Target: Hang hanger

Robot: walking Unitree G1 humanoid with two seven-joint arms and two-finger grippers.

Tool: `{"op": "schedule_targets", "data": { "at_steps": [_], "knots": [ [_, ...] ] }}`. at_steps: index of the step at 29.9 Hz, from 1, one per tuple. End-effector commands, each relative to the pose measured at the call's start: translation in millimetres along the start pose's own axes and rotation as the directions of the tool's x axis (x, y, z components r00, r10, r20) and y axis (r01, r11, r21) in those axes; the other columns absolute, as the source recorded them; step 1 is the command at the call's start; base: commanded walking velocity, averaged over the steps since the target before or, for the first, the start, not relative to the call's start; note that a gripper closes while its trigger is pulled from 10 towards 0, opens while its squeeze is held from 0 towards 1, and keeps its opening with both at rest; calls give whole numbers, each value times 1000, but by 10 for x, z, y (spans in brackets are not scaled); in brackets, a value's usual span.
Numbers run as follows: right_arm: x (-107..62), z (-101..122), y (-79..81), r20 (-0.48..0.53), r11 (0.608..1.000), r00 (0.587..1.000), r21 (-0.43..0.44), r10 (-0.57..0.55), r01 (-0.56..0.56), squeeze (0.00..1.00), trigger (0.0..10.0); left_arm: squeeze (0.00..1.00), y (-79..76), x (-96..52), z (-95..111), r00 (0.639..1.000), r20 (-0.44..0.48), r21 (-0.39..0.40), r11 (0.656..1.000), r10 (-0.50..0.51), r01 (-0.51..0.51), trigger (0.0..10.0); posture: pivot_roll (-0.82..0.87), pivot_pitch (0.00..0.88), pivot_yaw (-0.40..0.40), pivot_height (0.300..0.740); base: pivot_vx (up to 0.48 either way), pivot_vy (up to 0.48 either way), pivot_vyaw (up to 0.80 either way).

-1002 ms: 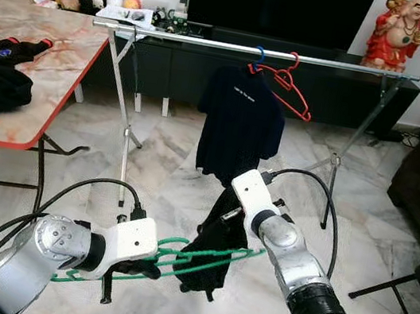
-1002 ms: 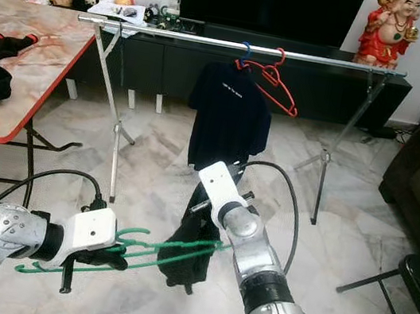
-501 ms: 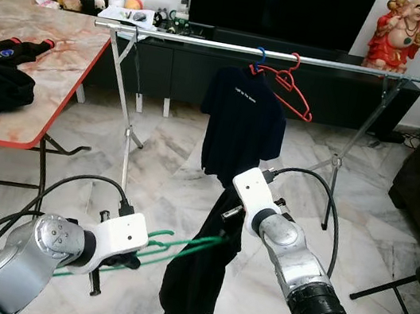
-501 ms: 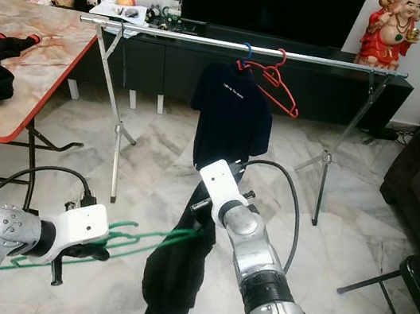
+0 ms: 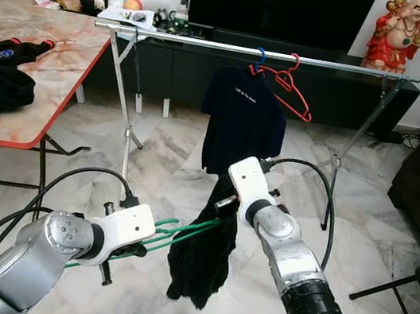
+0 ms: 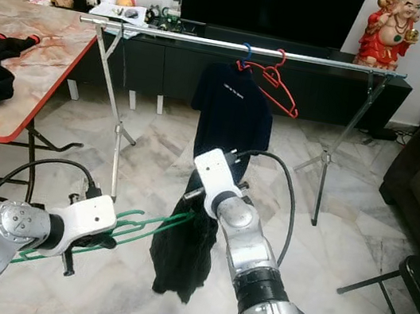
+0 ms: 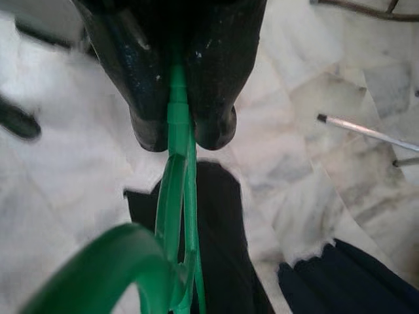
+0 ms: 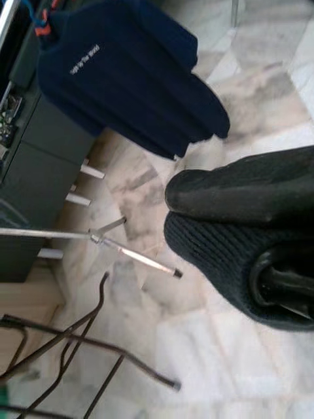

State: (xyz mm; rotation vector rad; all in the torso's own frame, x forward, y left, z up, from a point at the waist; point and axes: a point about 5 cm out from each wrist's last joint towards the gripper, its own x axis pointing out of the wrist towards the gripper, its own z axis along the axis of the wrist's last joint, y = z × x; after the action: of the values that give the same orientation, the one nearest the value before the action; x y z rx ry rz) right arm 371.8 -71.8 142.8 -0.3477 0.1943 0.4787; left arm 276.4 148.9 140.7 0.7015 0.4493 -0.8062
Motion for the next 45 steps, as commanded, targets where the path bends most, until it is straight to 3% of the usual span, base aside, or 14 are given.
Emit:
{"op": "schedule_targets", "data": {
  "at_steps": [1,6,13,17,19,24,28,35,38,39,41,45],
  "knots": [
    [-17,93,16,37,1000,999,13,-6,5,0,10000,0,124,-20,121,996,54,-14,998,67,-67,10000,98,8,-18,740,0,0,0],
    [-36,47,19,7,997,998,50,-66,65,0,10000,0,282,-2,87,980,-29,-36,980,195,-196,10000,93,7,-15,740,0,0,0],
    [-64,28,-138,-16,981,983,65,-182,183,0,10000,0,249,-16,-62,979,-122,-33,986,160,-166,10000,94,7,-14,740,0,0,0],
    [-76,36,-205,-23,974,976,67,-217,218,0,10000,0,274,-28,-84,971,-142,-42,979,193,-201,10000,95,8,-14,740,0,0,0],
    [-80,44,-216,-26,972,974,67,-225,226,0,10000,0,318,-33,-63,963,-138,-53,970,230,-239,10000,97,9,-15,740,0,0,0],
    [-73,52,-150,-22,980,982,65,-188,189,0,10000,0,312,-14,-7,970,-108,-30,974,219,-223,10000,93,10,-12,740,0,0,0],
    [-68,80,45,1,994,997,83,-73,73,0,10000,0,287,21,149,979,1,-19,979,205,-205,10000,93,11,-12,740,0,0,0],
    [-83,134,187,31,994,1000,107,7,-11,0,10000,0,219,46,310,979,137,-77,987,152,-142,10000,93,11,-12,740,0,0,0],
    [-96,175,237,46,984,998,171,38,-45,0,10000,0,170,51,376,975,199,-82,993,103,-89,10000,89,11,-12,740,0,0,0],
    [-96,175,237,46,984,998,171,38,-45,0,10000,0,170,51,376,975,199,-82,993,103,-89,10000,89,11,-12,740,0,0,0],
    [-100,207,204,57,979,998,205,-4,-7,0,10000,0,48,52,371,980,197,-40,999,11,-3,10000,90,11,-11,740,0,0,0],
    [-97,152,51,20,983,994,152,-105,101,0,10000,0,74,67,229,995,93,-13,999,44,-42,10000,90,11,-11,740,0,0,0]
  ]
}}
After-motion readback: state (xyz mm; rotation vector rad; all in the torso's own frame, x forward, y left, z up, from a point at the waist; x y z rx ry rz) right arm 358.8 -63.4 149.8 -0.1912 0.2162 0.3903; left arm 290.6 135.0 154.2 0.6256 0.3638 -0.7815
